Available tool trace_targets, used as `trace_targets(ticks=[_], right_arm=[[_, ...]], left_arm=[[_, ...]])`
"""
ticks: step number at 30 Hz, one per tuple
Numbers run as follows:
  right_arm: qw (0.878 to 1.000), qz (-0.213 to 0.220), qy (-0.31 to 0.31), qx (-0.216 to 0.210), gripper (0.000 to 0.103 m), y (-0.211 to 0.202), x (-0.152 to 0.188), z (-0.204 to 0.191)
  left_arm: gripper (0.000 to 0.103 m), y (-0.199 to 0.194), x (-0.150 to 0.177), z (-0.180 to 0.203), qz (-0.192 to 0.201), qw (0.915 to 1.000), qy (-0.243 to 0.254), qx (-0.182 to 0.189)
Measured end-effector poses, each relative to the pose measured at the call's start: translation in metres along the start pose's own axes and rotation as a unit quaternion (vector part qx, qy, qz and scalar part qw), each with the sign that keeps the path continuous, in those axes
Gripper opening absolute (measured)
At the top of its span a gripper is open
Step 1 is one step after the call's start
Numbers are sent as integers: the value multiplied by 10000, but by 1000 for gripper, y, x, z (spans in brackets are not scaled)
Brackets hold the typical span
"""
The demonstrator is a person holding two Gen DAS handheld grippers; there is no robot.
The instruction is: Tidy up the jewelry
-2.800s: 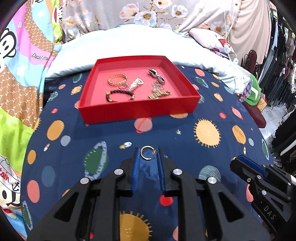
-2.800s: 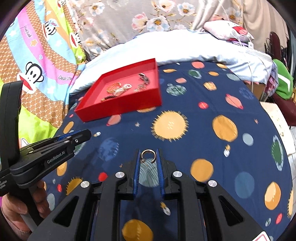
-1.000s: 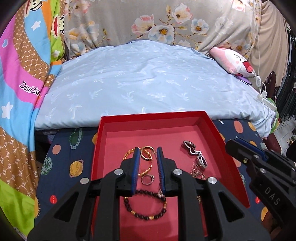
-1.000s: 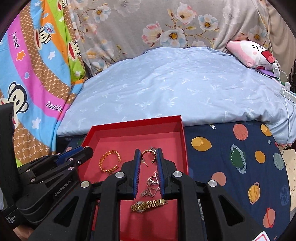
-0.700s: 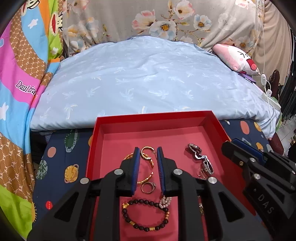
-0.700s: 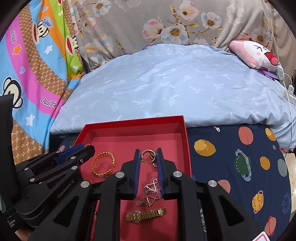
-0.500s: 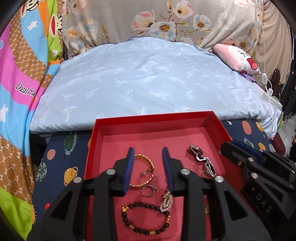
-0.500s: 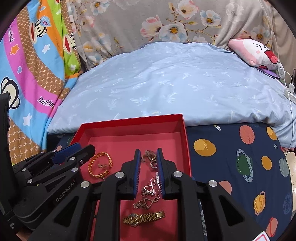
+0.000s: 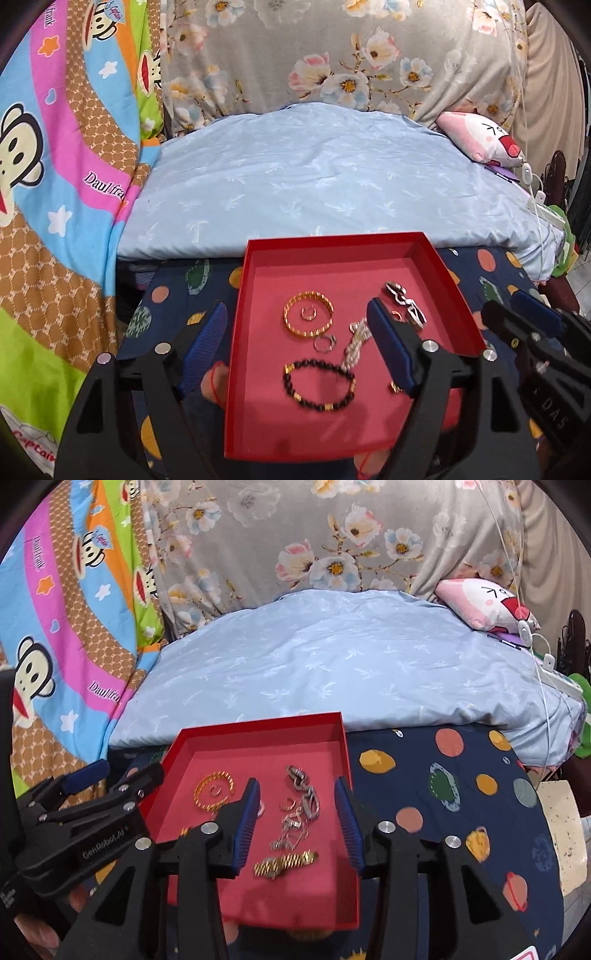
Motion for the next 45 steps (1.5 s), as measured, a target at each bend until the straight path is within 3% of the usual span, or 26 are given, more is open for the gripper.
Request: trace_targets(ticks=[3,7,21,26,32,40,45], right_arm=[[9998,94,-122,87,52,-21,14,-9],[9996,127,-145,199,62,-43,34,-15],[9986,-118,-33,520,66,-74,111,-19],[9967,7,-77,810,79,-79,132,-19],[9935,255,-217,1091,83,-78,149,-16],[9945,35,-98,1038,86,-69,153,-12],[9950,-167,-58,986,86,-61,157,-12]], left_arm=[[77,-21,13,-2,-15,10000,-69,52],[86,-41,33,-2,-11,10000,-73,-10],[86,-67,111,-9,-372,9988,-203,-237],[86,-66,134,-14,-349,9982,-234,-435],[86,-61,154,-12,-262,9971,-79,-712],[86,-56,167,-17,-148,9956,-432,-820],[86,-48,171,-21,-406,9948,-564,-749]])
Point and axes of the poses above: each gripper's, at about its wrist camera, not at the fingertips, and y roughly the way its jaws point, z to its right, x to its underside, the point moved 6 cm from there along y, roughly the way its jaws point, and after that the axes turned 3 degrees about -y, right-handed, at the moved point
